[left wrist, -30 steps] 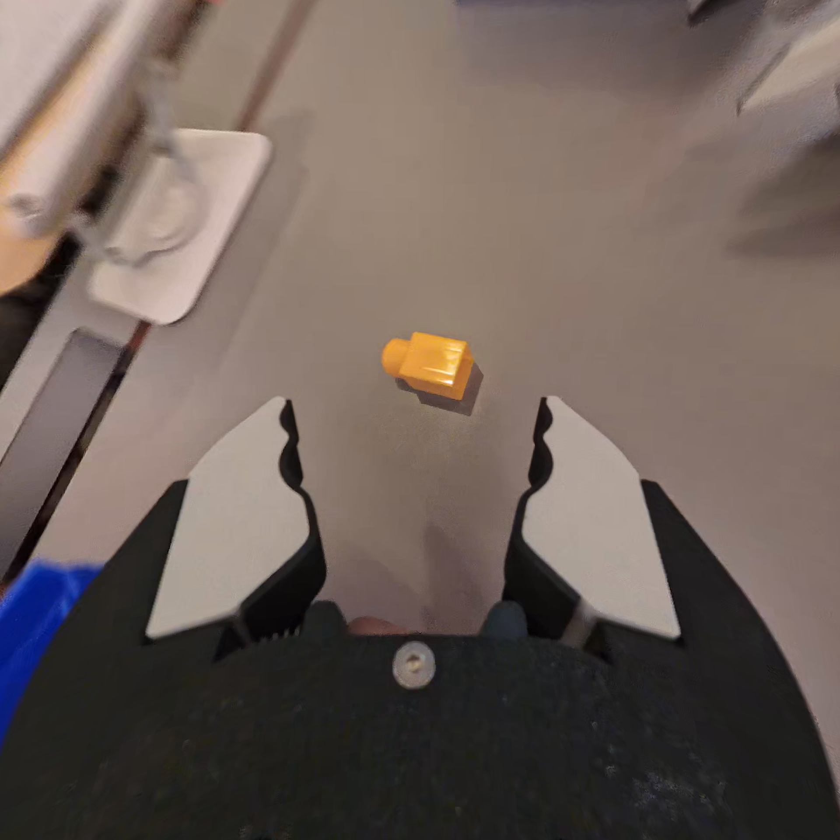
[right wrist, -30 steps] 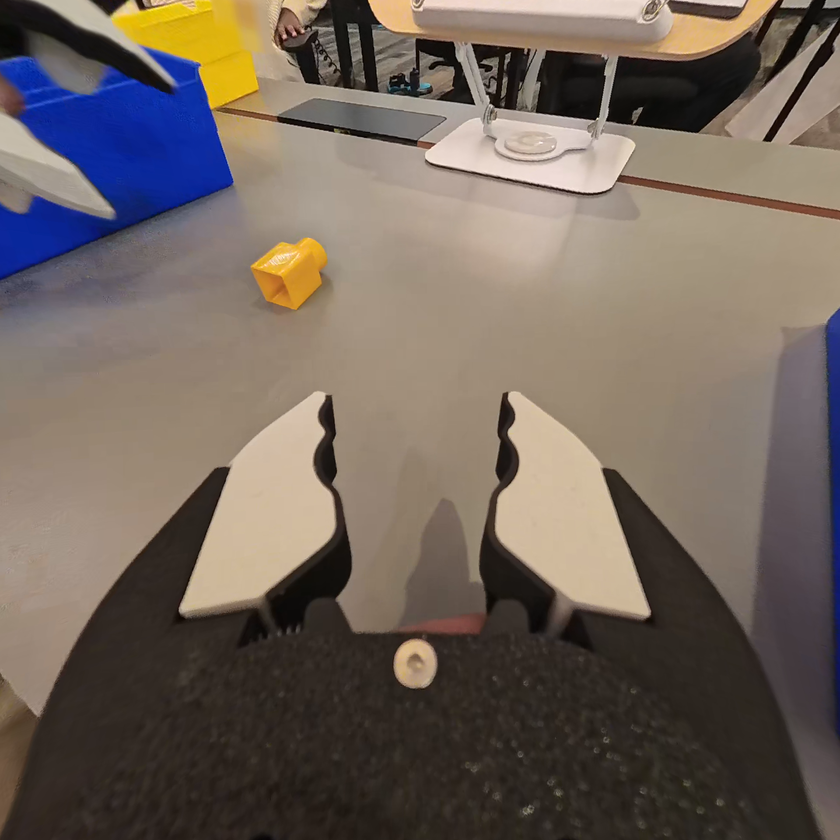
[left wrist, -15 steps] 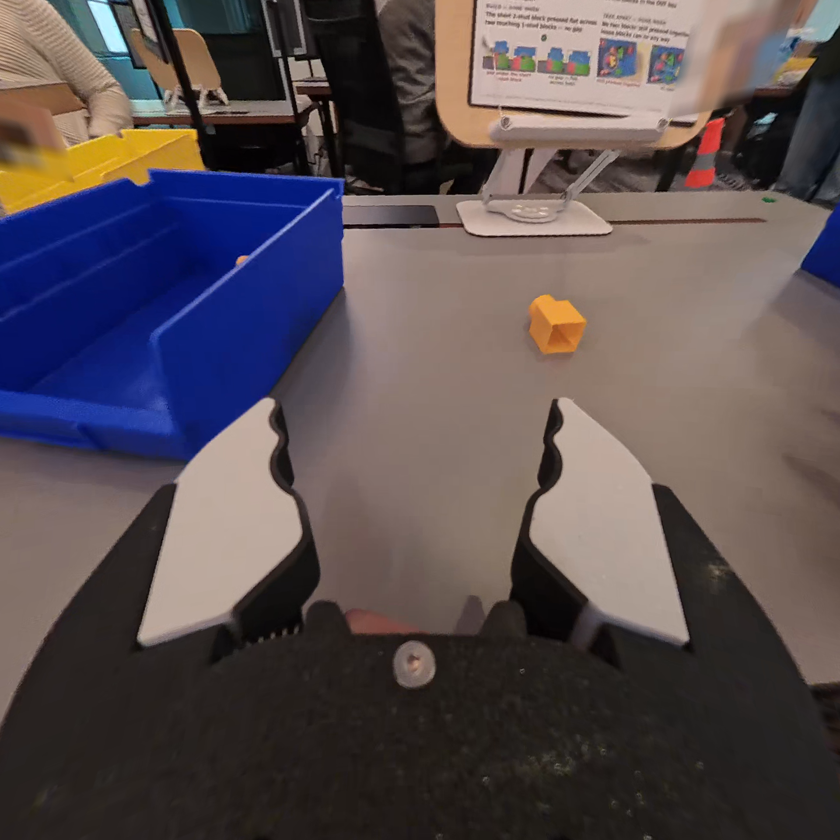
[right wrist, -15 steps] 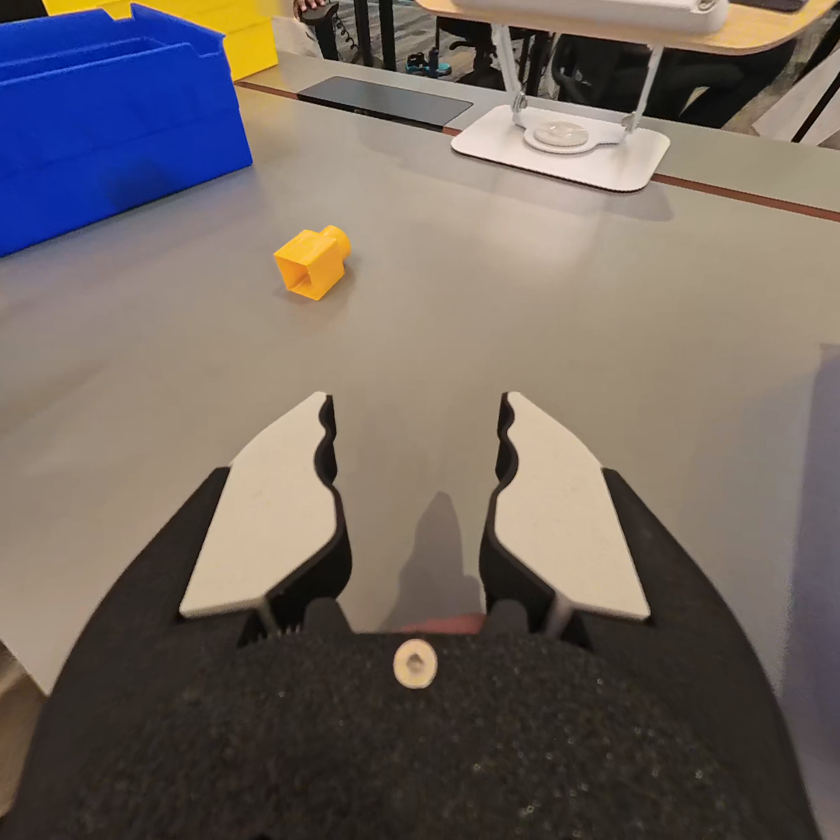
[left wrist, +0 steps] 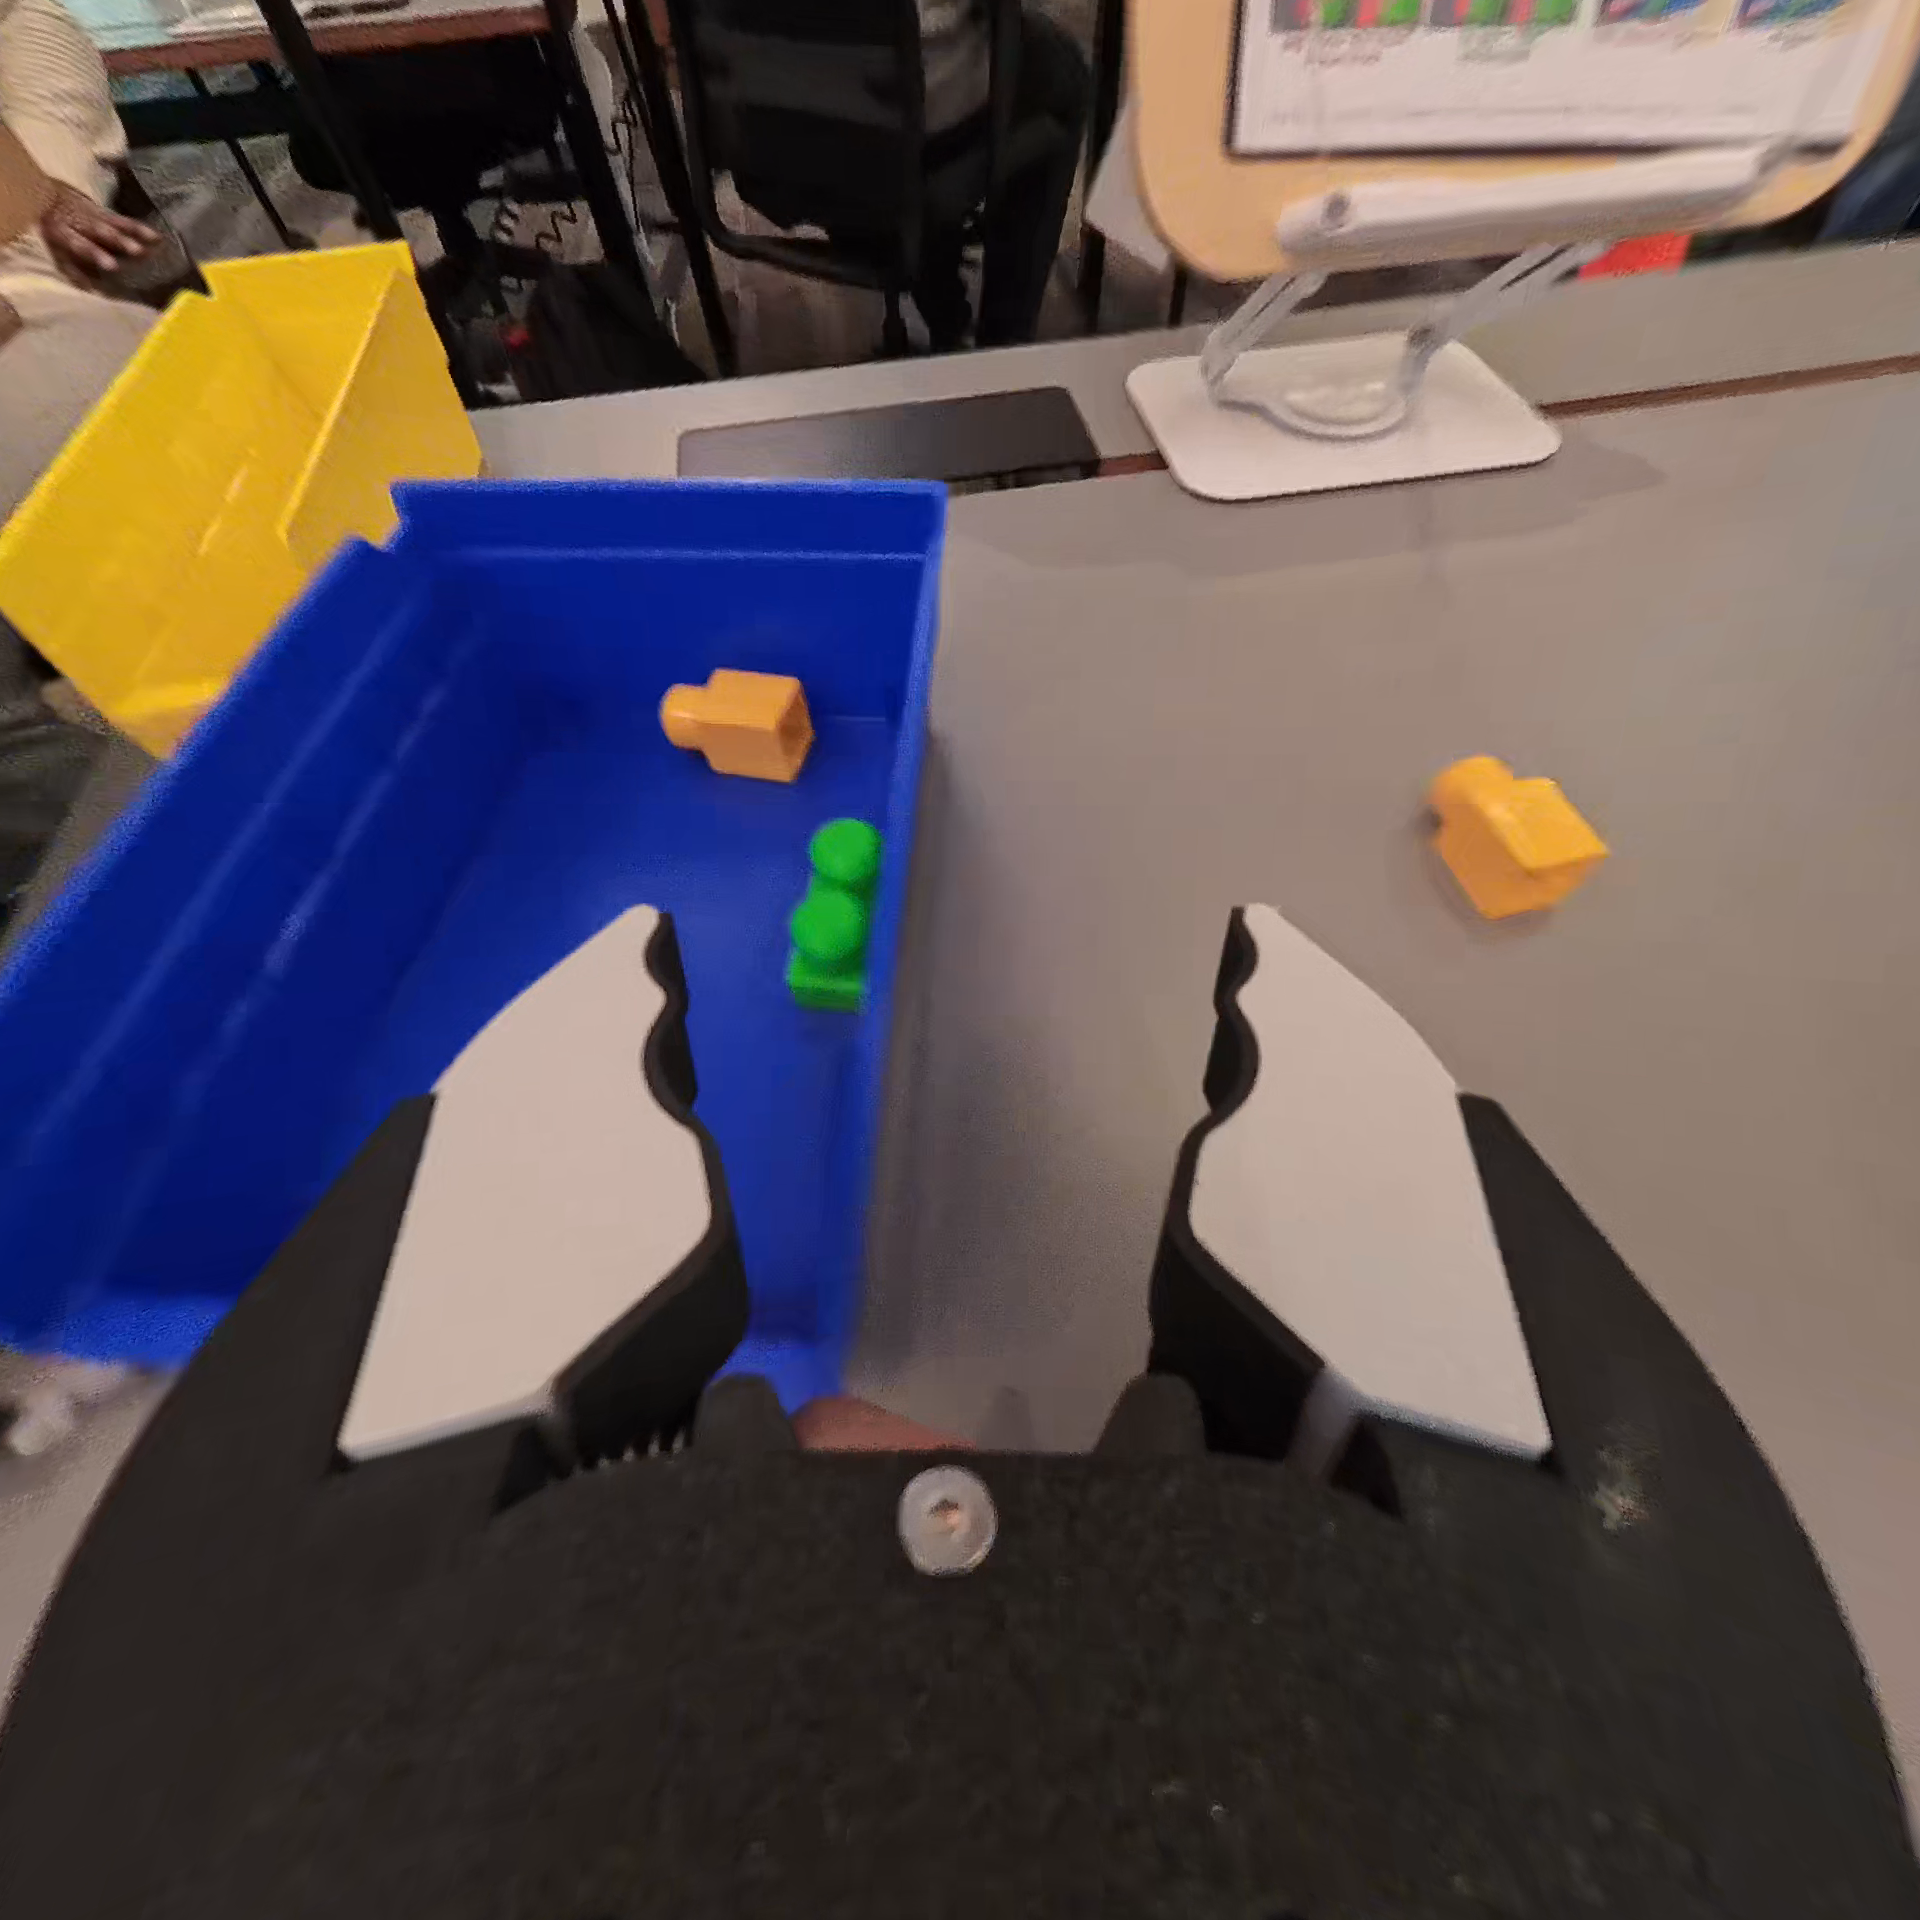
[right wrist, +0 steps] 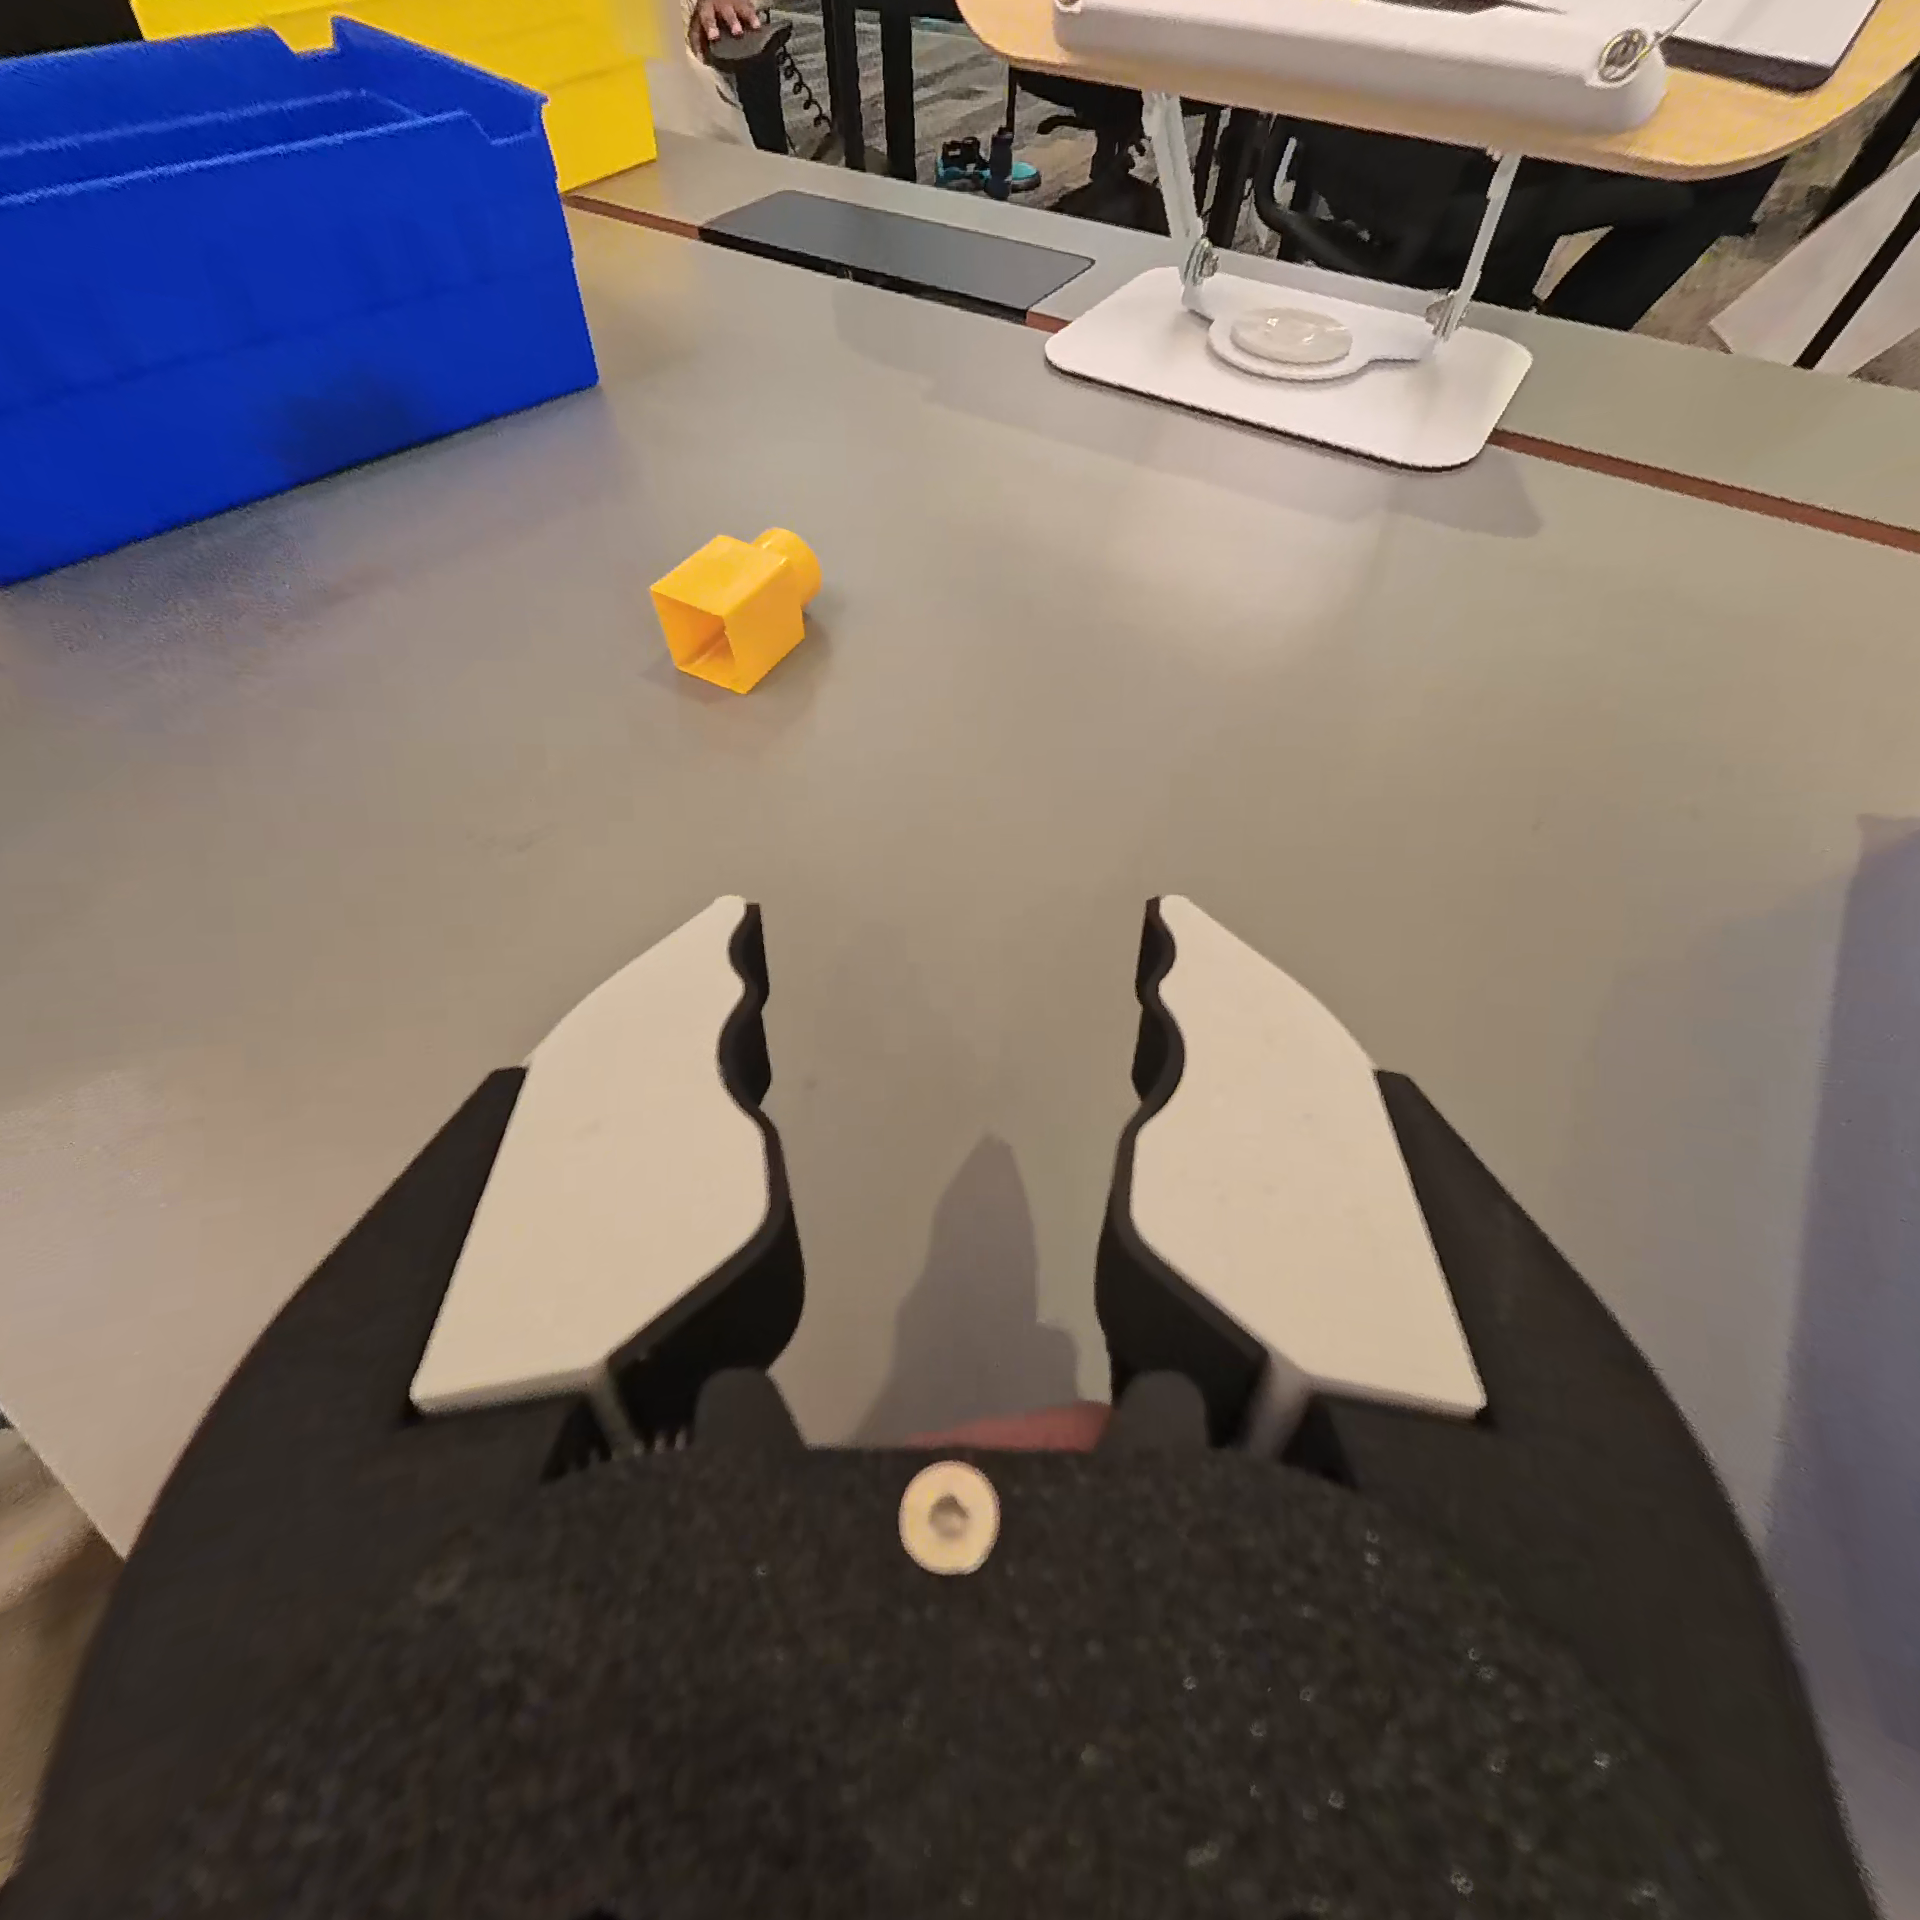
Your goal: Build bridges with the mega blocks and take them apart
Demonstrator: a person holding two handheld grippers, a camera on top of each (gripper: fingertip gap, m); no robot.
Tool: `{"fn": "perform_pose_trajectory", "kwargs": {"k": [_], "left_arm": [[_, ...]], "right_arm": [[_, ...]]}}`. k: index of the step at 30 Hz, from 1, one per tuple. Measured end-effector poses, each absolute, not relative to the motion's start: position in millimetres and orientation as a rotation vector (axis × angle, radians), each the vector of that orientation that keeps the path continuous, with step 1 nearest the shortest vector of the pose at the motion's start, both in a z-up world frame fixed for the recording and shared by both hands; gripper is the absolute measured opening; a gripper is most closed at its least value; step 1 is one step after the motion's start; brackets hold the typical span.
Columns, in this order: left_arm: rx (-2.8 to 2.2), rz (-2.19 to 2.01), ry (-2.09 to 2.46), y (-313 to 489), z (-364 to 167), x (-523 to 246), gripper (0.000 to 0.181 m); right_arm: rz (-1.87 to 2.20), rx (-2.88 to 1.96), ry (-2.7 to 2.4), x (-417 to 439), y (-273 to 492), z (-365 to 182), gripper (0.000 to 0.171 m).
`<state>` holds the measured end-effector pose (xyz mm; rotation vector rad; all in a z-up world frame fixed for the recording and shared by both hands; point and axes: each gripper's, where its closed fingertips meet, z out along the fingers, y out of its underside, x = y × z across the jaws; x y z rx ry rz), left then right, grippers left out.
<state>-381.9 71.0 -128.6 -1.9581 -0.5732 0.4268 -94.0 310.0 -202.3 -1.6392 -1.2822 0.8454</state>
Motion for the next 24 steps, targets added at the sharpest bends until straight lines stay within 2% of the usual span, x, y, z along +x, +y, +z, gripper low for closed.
{"fn": "perform_pose_trajectory", "kwargs": {"k": [5,12,18,24], "left_arm": [[-2.179,0.361,-0.506,110.9,-134.6,-462.2,0.097],[-2.485,0.278,-0.534,146.0,-197.5,-543.7,0.097],[-2.676,0.195,-0.528,161.4,-243.4,-566.4,0.096],[-2.740,0.113,-0.476,165.5,-258.7,-571.0,0.082]], "right_arm": [[0.840,-1.634,-1.265,-90.3,315.0,-197.0,0.068],[0.831,-1.638,-1.255,-87.8,320.4,-195.2,0.068],[0.821,-1.639,-1.252,-85.8,323.2,-194.8,0.068],[0.819,-1.647,-1.244,-84.2,327.1,-195.6,0.067]]}}
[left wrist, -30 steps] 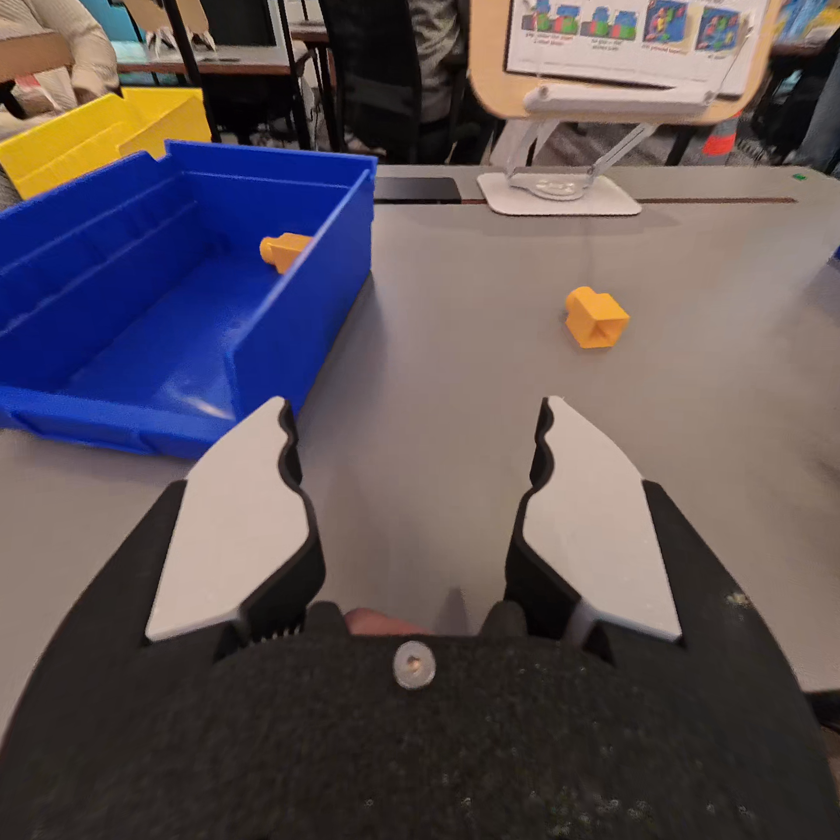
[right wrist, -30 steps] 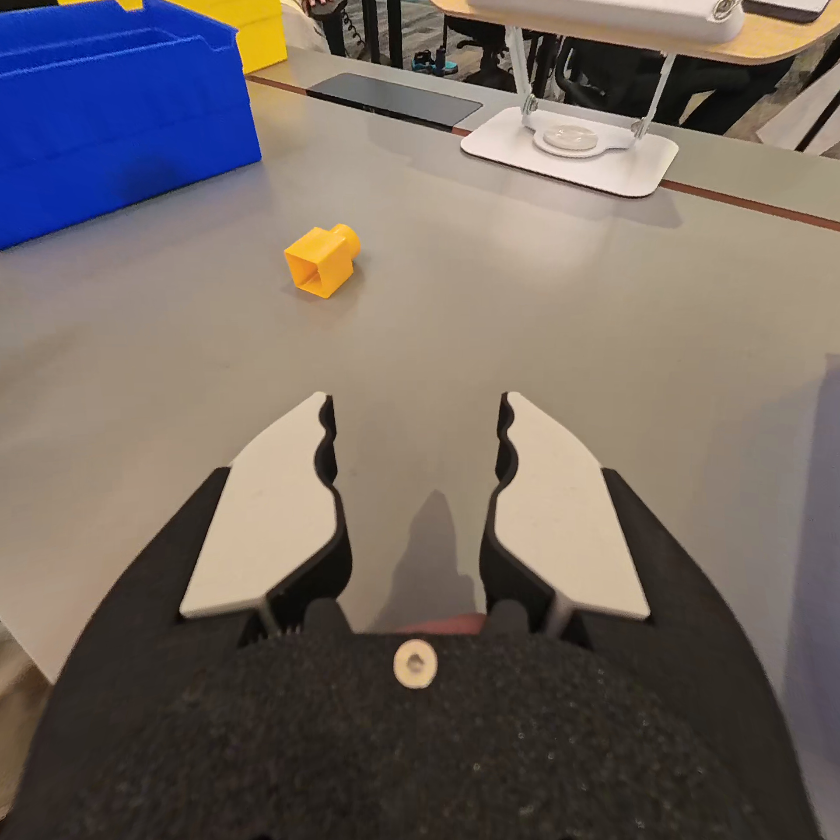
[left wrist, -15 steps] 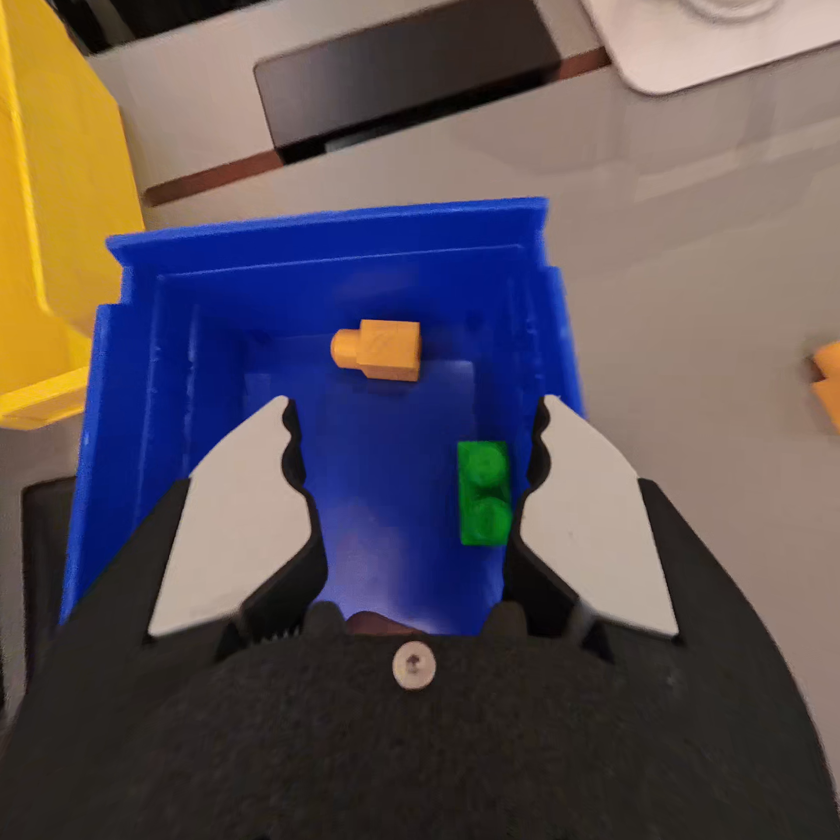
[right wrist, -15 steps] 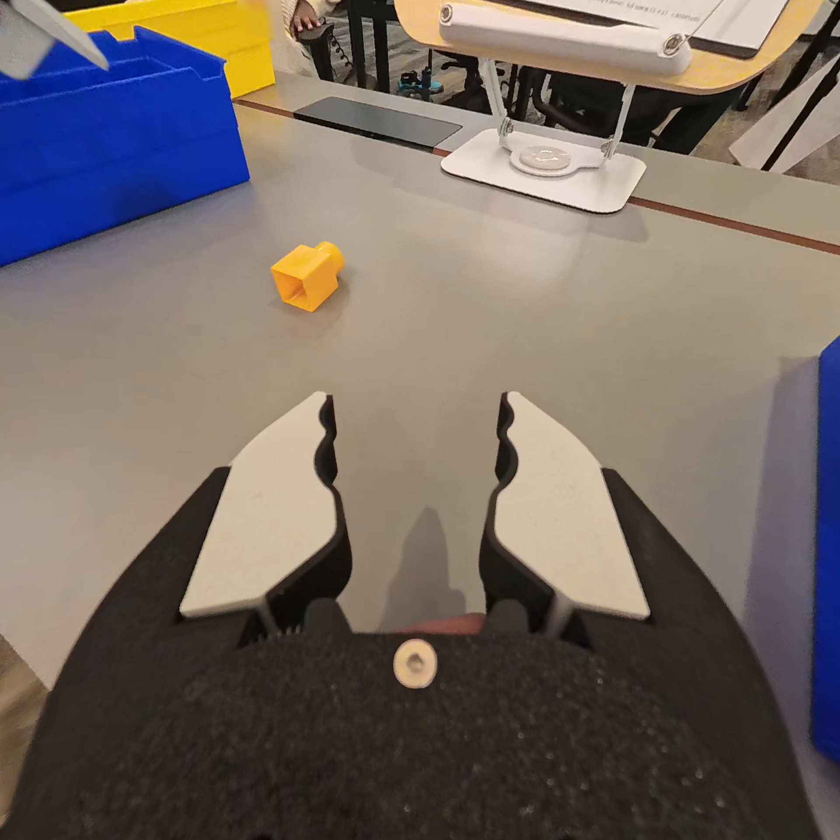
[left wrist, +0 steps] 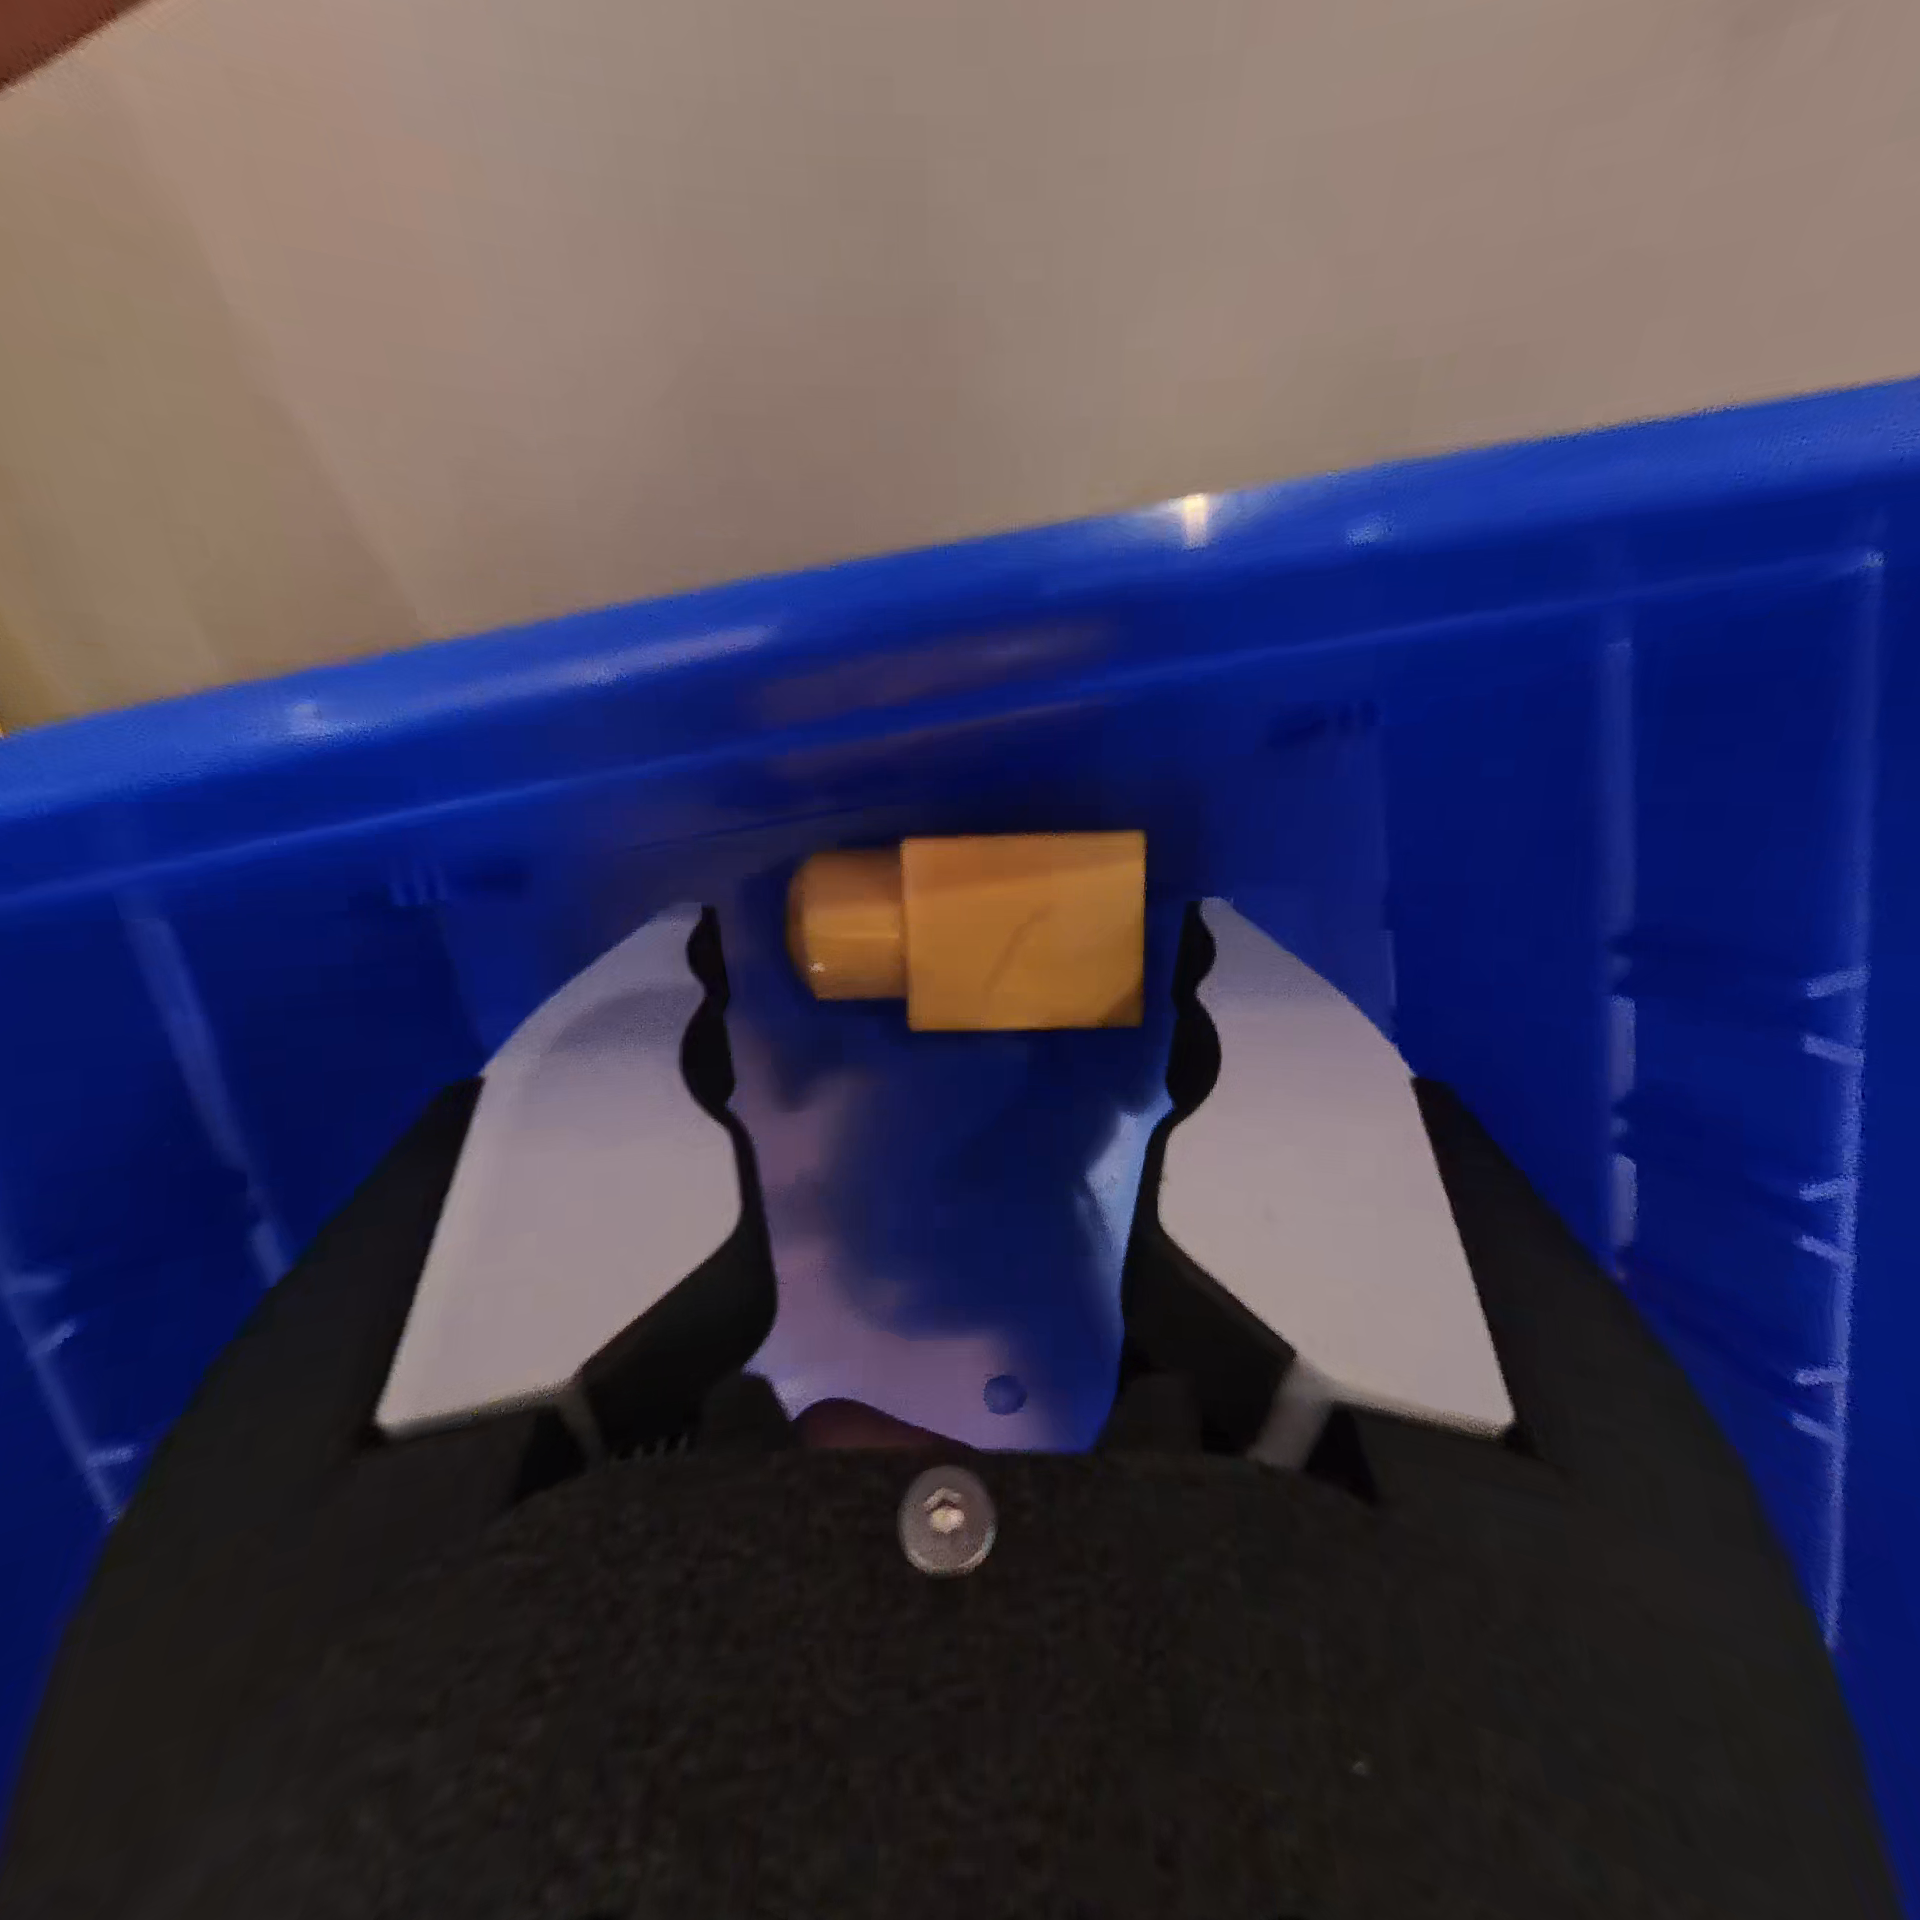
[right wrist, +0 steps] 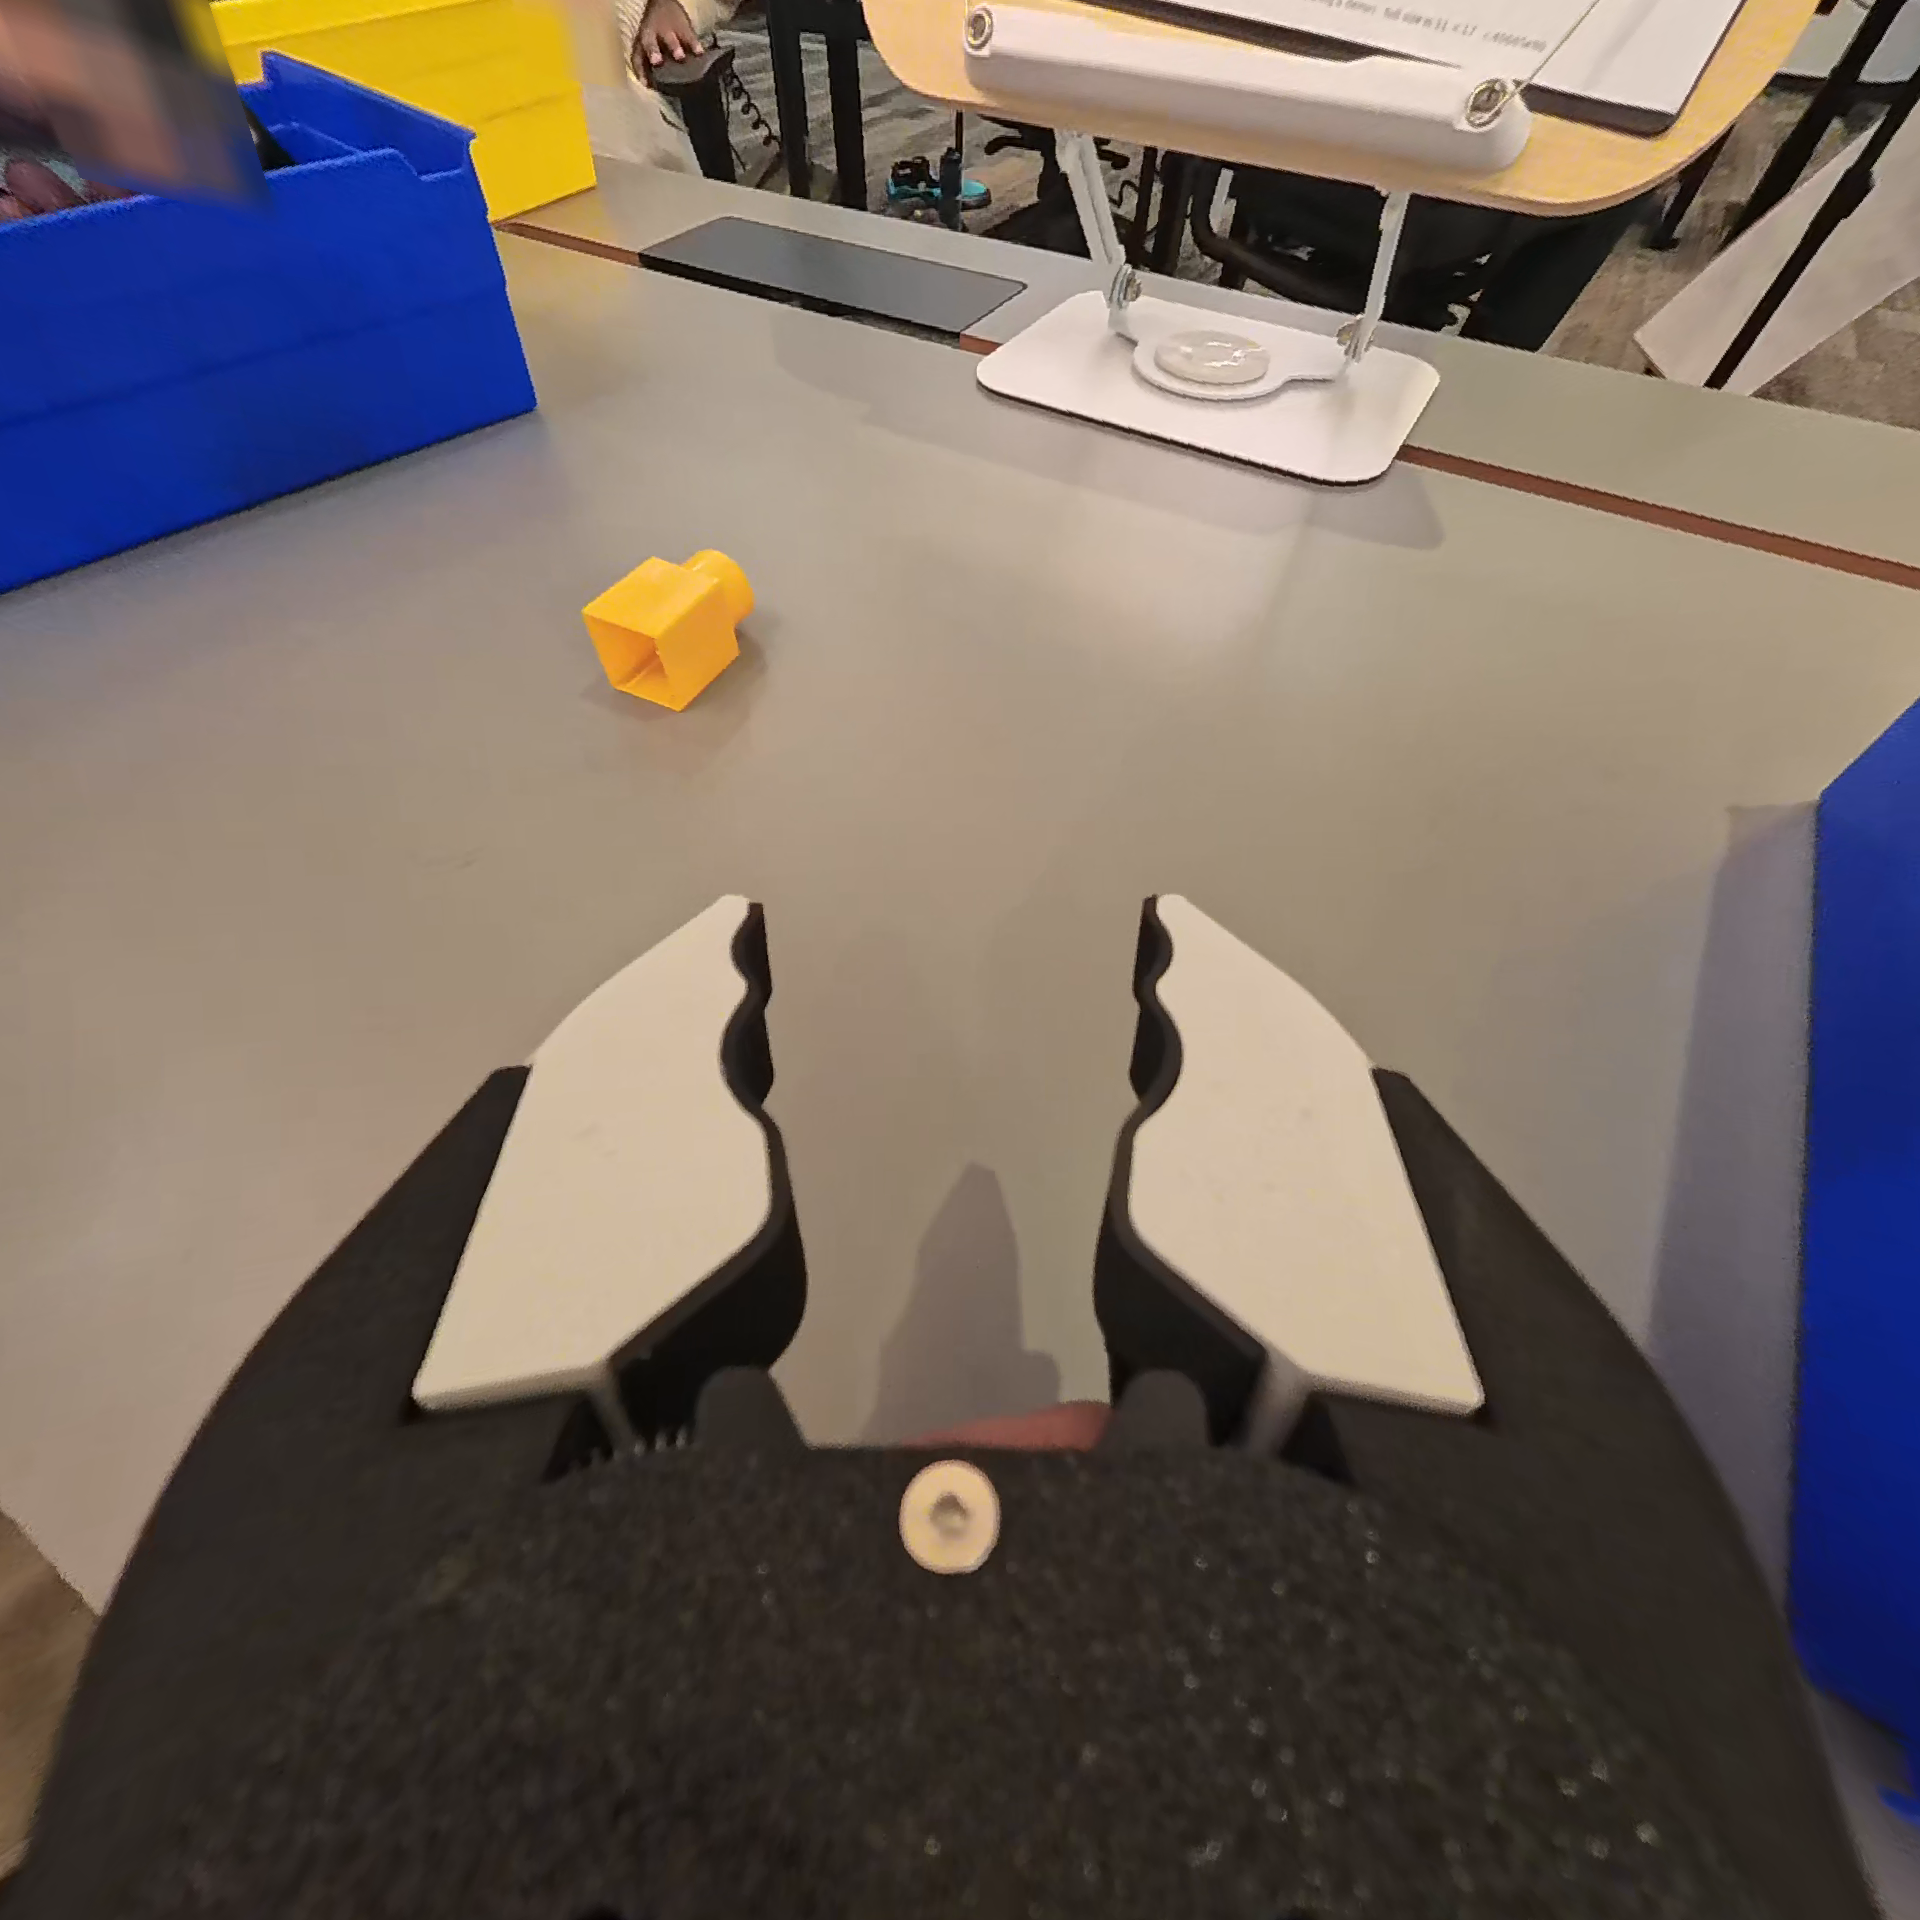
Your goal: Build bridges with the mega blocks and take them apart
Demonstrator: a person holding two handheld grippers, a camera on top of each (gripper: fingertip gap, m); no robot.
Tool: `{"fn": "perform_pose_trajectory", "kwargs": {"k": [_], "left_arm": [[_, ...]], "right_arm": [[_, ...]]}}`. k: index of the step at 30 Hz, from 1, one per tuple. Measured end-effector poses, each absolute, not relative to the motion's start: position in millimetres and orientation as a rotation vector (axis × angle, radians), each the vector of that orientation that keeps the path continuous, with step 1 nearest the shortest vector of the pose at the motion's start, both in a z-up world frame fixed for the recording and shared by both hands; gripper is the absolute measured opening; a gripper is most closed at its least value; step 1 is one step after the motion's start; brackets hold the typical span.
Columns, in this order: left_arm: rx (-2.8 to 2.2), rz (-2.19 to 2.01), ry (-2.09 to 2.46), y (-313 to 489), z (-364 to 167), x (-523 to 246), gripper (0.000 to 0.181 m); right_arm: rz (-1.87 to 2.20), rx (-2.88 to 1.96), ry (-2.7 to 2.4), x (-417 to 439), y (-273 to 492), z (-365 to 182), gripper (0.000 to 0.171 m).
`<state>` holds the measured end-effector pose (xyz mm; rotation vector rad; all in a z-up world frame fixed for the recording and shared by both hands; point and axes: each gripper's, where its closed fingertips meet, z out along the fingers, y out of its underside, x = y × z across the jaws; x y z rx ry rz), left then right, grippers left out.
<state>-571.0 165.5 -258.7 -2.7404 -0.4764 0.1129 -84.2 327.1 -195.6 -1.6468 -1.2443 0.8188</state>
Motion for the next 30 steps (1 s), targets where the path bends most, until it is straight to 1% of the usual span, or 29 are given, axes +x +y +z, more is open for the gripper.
{"fn": "perform_pose_trajectory", "kwargs": {"k": [3,11,15,18,23,27,30], "left_arm": [[-2.788,0.100,-0.442,166.2,-269.5,-568.1,0.069],[-2.781,0.113,-0.446,170.2,-270.2,-572.6,0.068],[-2.778,0.192,-0.424,164.4,-263.3,-574.3,0.068],[-2.712,0.250,-0.419,157.7,-240.0,-572.8,0.069],[-2.452,0.422,-0.371,146.1,-171.3,-545.2,0.069],[-2.234,0.514,-0.302,134.1,-122.3,-487.0,0.068],[-2.126,0.564,-0.271,120.5,-103.8,-437.4,0.068]], "right_arm": [[0.819,-1.651,-1.252,-85.0,326.2,-197.5,0.067],[0.821,-1.646,-1.256,-85.0,323.9,-196.9,0.067],[0.825,-1.643,-1.254,-84.2,323.8,-194.8,0.066],[0.828,-1.636,-1.246,-83.3,324.5,-191.6,0.066],[0.835,-1.631,-1.247,-84.1,323.1,-190.6,0.066],[0.838,-1.628,-1.259,-86.3,319.2,-192.4,0.066],[0.840,-1.628,-1.270,-87.7,315.4,-194.6,0.066]]}}
